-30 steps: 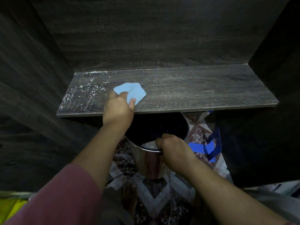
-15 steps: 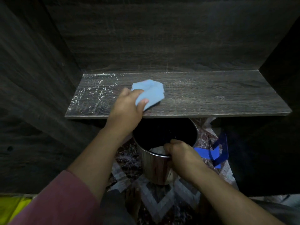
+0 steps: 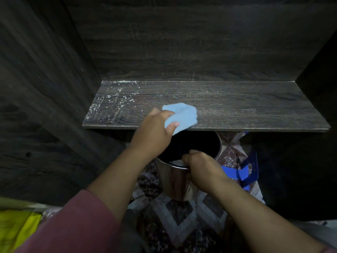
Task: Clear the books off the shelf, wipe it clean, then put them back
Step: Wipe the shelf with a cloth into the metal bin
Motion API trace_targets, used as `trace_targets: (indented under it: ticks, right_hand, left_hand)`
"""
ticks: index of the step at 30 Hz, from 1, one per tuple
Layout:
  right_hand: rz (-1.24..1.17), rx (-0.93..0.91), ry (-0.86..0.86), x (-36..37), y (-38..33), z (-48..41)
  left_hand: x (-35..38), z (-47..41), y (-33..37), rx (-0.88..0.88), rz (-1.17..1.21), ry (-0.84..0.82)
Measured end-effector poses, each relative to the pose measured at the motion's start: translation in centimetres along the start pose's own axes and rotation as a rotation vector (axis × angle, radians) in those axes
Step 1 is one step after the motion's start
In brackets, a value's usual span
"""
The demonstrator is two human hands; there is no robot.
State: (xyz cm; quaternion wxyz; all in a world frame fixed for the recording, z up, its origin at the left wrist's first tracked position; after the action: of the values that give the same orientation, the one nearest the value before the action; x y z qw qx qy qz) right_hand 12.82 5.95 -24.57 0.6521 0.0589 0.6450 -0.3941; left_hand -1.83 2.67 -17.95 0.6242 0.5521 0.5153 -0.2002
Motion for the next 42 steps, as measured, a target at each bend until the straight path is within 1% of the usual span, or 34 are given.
trace_targets:
  ticks: [3,5,7,9,10,13,16,19,23,27,31,32,33,34,37,39,41,42]
  right_hand:
    - [0.069,-0.051,0.027,0.0,-0.6,0.1]
    - [0.089,-0.082,0.064,0.1,-0.9,0.3]
    - [0.074,-0.099,0.096,0.5,-1.0,0.4]
    - [0.047,-0.096,0.106,0.9,-0.9,0.4]
    - [0.035,-0.085,0.094,1.1,-0.8,0.4]
    - [0.029,-0.062,0.072,1.1,-0.6,0.5]
    - [0.013,-0.066,0.077,0.9,-0.6,0.5]
    - [0.031,-0.063,0.046,1.1,-0.6,0.6]
    - [0.033,-0.060,0.047,0.8,-0.4,0.9]
    - [0.022,-0.055,0.038,0.7,-0.3,1.1]
    - [0.037,-0.068,0.029,0.4,-0.2,1.3]
    - [0.044,-0.078,0.023,0.4,-0.3,1.4]
    - [0.052,-0.090,0.018,0.3,-0.4,1.5]
    - [0.057,-0.102,0.016,0.3,-0.5,1.6]
    - [0.066,-0.127,0.026,0.2,-0.9,1.6]
    - [0.053,-0.134,0.045,0.1,-1.1,1.5]
    - [0.039,-0.139,0.058,0.1,-1.3,1.4]
    - [0.032,-0.142,0.062,0.1,-1.4,1.4]
  left_hand:
    - [-2.0,0.3,-2.7,-0.131,-0.046,0.189]
    - [-3.1,0.2,-4.8,-0.232,-0.090,0.268]
    - [-4.1,0.1,-6.4,-0.296,-0.142,0.351]
    - [-4.6,-0.1,-7.5,-0.339,-0.168,0.383]
    - [-4.4,-0.2,-7.8,-0.347,-0.172,0.365]
    - [-3.0,-1.0,-7.7,-0.347,-0.197,0.239]
    - [-2.1,-1.7,-6.9,-0.343,-0.197,0.166]
    - [-1.5,-2.1,-5.7,-0.246,-0.205,0.103]
    - [-0.5,-1.7,-3.2,-0.036,-0.089,0.011]
    - [0.3,-1.4,-1.3,0.035,-0.061,-0.124]
    - [0.8,-0.6,-0.4,0.064,-0.020,-0.367]
    - [0.7,-0.4,-0.3,0.061,-0.008,-0.373]
    - [0.4,-0.5,-0.4,0.056,0.003,-0.334]
    - [-0.1,-0.6,-0.4,0.047,0.016,-0.261]
    - [-1.6,-1.4,-0.9,-0.017,0.082,0.021]
    - [-2.3,-1.8,-1.4,-0.057,0.088,0.176]
    - [-2.2,-2.2,-2.3,-0.097,0.062,0.265]
    - [-1.8,-2.6,-2.8,-0.119,0.041,0.277]
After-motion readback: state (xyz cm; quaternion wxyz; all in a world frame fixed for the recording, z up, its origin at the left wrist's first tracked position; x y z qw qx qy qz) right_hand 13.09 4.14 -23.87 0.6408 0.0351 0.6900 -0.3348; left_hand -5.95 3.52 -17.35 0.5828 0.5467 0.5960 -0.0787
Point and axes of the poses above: each hand's wrist, its own z-axis away from the middle knuckle, its own x-axis out of the palm, y = z × x, the point moved 4 cm from there along -z, towards the middle knuckle, and after that the axes turned 3 degrees about -z, right-handed, at the moved point
